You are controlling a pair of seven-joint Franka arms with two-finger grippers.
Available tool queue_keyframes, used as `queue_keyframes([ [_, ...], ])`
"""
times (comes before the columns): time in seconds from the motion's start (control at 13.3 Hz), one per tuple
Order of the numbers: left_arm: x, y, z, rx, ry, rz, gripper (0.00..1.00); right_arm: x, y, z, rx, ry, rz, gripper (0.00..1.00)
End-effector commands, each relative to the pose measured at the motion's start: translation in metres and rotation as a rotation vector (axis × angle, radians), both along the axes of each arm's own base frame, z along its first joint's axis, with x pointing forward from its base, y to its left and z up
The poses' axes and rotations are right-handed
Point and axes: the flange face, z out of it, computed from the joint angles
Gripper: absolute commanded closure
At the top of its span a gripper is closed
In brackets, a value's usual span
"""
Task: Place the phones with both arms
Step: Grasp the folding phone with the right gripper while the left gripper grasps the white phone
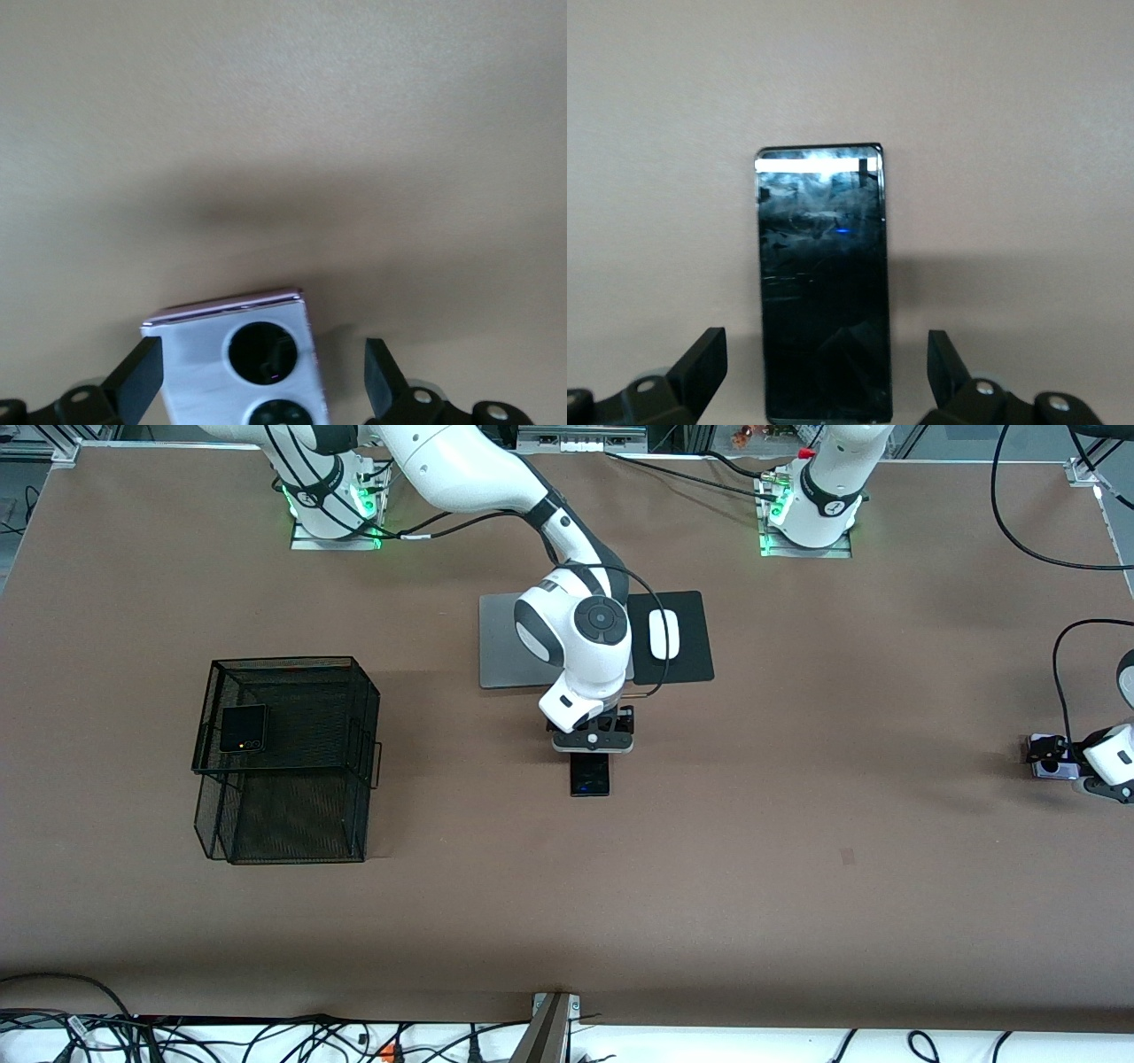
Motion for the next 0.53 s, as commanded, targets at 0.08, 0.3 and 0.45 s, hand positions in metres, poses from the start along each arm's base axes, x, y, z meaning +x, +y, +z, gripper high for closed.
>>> queue_keyframes([
  [0.08, -0.005, 0.003, 0.003, -0.047, -0.025, 0.049, 0.0, 0.0, 0.002, -0.017, -0.009, -0.01, -0.002, 0.0],
  [0.3, -0.004, 0.015, 0.018, -0.018, -0.044, 0.061, 0.0, 0.0, 0.0, -0.026, 0.011, -0.024, 0.005, 0.0],
  [0.45, -0.004, 0.015, 0.016, -0.017, -0.045, 0.078, 0.0, -0.001, 0.0, -0.032, 0.011, -0.026, 0.009, 0.0],
])
